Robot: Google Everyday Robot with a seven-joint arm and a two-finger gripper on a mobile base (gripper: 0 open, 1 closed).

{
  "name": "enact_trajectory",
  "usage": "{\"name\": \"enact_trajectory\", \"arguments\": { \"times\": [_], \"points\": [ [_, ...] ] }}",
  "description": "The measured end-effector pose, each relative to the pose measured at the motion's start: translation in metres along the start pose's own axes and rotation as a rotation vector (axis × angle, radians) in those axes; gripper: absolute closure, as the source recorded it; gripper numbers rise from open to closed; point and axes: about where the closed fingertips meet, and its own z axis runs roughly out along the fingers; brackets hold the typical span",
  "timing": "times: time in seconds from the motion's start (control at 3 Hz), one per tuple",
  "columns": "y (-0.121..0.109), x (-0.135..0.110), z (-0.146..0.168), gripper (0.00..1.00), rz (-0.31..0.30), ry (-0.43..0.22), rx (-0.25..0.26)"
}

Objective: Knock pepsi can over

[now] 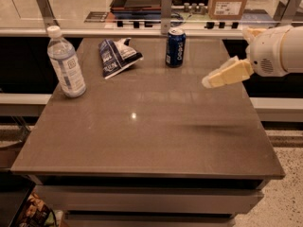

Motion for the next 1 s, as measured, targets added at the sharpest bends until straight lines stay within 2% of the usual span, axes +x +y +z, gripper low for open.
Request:
{"name": "enact_trajectory", "arguments": {
  "times": [0.33, 0.67, 1.0],
  "points": [
    [-0.022, -0.003, 0.030, 0.00, 0.045, -0.092, 0.022],
    [-0.035, -0.003, 0.061, 0.00, 0.083, -0.144, 0.001],
    [-0.035, -0.007, 0.067, 0.00, 0.084, -0.152, 0.003]
  ]
}}
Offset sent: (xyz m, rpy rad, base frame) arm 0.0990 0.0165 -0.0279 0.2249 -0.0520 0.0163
